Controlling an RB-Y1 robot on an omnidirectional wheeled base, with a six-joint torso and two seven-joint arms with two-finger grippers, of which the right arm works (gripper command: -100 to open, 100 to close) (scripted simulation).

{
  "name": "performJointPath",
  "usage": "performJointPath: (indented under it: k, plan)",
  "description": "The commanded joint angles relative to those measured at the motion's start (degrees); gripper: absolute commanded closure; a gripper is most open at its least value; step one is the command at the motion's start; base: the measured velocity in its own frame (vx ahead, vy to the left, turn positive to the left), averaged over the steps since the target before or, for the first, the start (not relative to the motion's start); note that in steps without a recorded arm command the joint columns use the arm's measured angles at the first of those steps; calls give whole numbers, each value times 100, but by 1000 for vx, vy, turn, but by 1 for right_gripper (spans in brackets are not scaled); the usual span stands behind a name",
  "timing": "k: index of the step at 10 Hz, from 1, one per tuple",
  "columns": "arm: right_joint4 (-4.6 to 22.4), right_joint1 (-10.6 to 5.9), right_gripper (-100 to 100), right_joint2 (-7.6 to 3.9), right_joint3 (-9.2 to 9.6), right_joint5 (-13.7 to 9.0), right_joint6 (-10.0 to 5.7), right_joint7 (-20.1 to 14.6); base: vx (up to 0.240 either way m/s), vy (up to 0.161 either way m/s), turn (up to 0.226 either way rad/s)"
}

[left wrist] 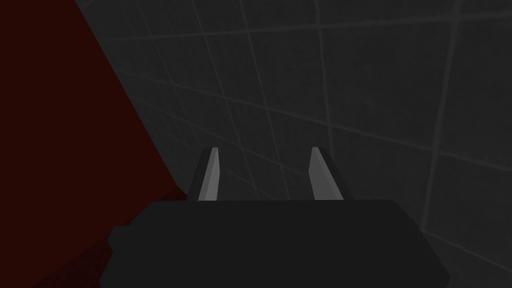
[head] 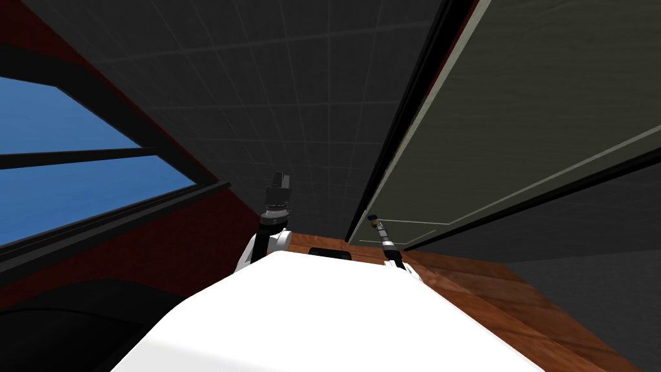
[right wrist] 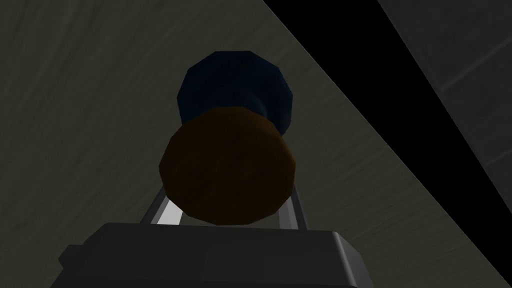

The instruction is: Pull the door open

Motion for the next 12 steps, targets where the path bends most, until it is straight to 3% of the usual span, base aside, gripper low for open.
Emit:
performJointPath:
  k: [1,11,12]
  plan:
    - [-37,27,100,108,109,-1,46,-204,-34,-17,20]
    - [-30,-50,100,131,247,-524,156,-1627,-50,-27,69]
    - [-30,-50,100,131,247,-524,156,-1634,-47,-17,55]
